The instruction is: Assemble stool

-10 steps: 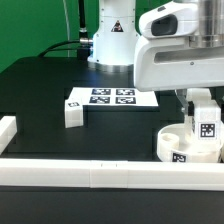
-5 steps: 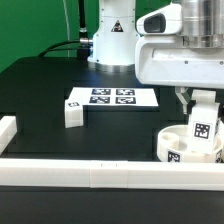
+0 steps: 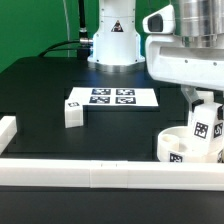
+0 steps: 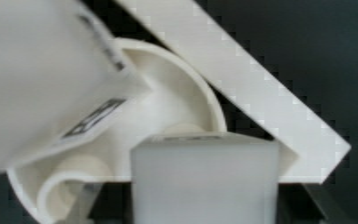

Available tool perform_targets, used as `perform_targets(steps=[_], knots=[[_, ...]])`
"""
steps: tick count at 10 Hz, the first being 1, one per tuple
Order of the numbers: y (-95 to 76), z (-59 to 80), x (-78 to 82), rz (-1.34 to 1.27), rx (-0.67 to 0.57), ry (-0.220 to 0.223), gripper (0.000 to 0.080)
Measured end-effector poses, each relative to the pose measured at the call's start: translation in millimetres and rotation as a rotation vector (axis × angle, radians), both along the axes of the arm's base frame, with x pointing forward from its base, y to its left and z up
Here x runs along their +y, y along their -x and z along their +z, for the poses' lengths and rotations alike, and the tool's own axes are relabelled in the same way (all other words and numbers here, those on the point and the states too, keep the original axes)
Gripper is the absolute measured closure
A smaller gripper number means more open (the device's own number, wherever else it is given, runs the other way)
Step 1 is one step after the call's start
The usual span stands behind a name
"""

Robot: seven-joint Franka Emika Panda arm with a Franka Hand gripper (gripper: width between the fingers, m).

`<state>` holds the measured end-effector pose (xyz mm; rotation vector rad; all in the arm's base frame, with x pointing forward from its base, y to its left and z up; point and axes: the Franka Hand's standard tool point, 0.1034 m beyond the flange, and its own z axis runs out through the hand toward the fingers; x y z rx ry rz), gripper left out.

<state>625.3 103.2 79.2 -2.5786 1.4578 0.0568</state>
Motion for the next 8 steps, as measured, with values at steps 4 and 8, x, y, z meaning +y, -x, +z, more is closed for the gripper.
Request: perform_targets(steps=[4,8], knots=[[-2.6,-0.4,6.5,-0.338,0.034,-0.071,0.046],[-3.7,-0.7,3.0,-0.585,0.086,-0.126,0.0459]])
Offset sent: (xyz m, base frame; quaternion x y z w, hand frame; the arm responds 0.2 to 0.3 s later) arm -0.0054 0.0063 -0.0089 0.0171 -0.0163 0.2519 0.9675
